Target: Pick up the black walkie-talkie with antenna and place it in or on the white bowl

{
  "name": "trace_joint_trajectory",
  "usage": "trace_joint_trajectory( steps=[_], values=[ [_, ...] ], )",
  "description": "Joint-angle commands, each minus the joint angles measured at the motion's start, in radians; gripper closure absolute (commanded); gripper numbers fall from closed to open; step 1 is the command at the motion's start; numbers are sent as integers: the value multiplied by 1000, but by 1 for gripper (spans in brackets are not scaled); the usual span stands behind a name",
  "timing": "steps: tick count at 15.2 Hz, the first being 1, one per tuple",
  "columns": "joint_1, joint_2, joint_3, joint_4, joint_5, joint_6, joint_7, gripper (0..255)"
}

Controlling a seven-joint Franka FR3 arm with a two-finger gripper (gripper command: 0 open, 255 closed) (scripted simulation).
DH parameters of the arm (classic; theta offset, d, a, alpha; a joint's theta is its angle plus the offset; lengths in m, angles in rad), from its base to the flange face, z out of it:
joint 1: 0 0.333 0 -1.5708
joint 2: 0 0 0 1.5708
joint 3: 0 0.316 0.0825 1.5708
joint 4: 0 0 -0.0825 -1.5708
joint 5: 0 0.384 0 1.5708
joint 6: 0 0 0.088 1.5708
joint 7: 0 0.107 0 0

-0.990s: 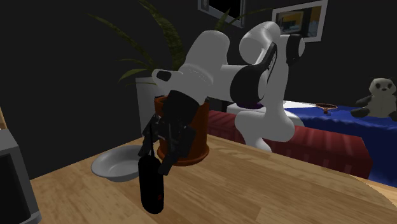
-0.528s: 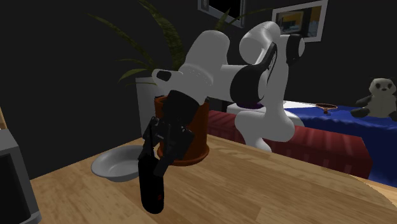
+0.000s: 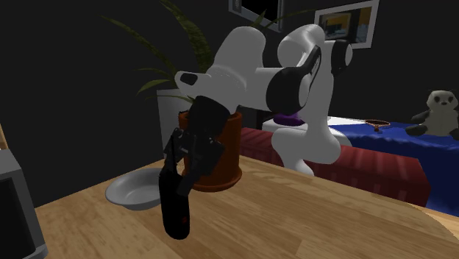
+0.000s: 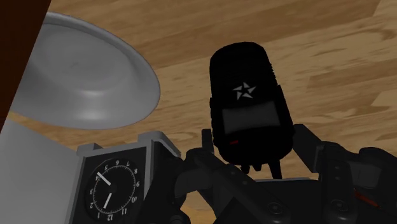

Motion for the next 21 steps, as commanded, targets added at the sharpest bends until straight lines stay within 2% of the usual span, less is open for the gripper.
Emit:
trace_joint_trajectory(
  steps=[1, 20, 21],
  values=[
    [1, -8, 2, 21, 1, -29, 1, 255],
    [7, -33, 4, 248, 10, -281, -7, 255],
    [6, -36, -19, 249, 17, -284, -36, 255]
  ],
)
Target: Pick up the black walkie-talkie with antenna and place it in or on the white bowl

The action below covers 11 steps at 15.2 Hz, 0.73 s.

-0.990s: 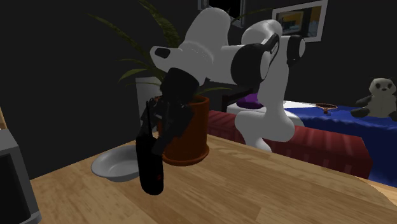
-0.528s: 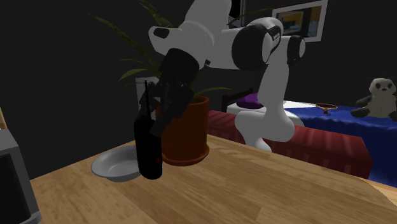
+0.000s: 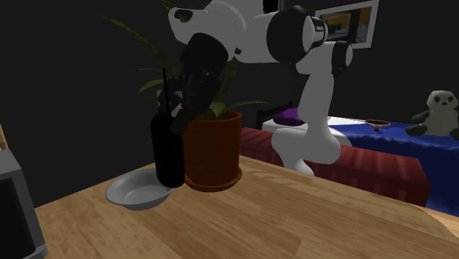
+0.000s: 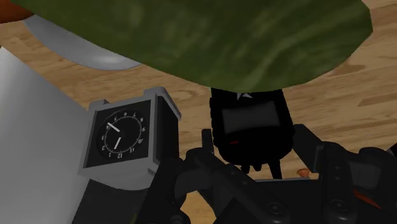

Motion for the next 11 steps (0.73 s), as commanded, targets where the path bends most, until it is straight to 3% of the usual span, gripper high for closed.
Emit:
trace_joint_trajectory(
  steps=[1, 11],
  values=[
    [-2, -7, -37, 4, 11, -10, -46, 255],
    [-2, 25, -276, 85, 83, -60, -331, 255]
  ],
)
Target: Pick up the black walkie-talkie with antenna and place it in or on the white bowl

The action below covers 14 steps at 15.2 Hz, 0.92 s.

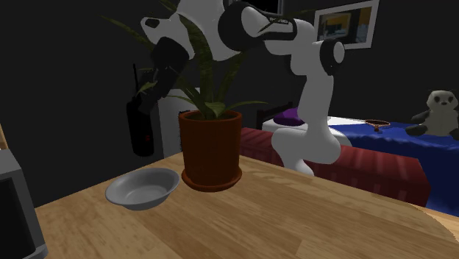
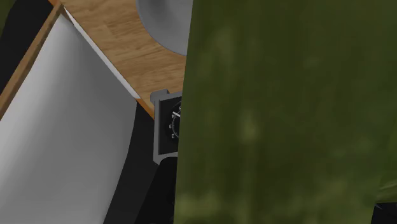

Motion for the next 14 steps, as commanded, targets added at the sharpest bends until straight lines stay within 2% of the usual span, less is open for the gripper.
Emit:
trace_joint_trajectory(
  steps=[1, 14],
  values=[
    [1, 9, -42, 17, 15, -9, -51, 255],
    [5, 9, -62, -155, 28, 163, -84, 255]
  ],
)
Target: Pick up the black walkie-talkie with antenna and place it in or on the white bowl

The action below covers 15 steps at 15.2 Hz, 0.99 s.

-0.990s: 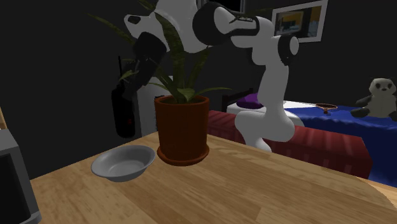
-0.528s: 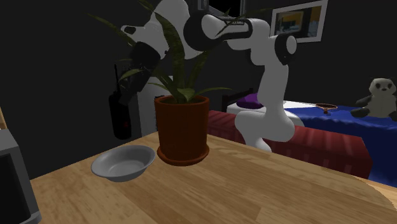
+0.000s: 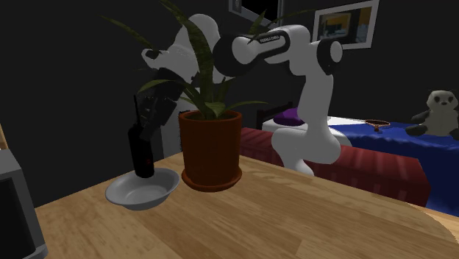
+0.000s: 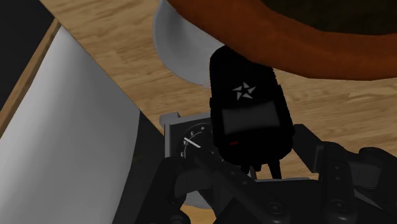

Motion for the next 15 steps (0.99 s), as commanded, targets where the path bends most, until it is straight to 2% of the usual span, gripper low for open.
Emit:
trace_joint_trajectory(
  steps=[1, 9, 10, 15],
  values=[
    [2, 3, -5, -23, 4, 26, -7, 255],
    [4, 6, -9, -39, 7, 46, -12, 255],
    [4, 6, -9, -39, 7, 46, -12, 0],
    [4, 6, -9, -39, 7, 46, -12, 0]
  ],
)
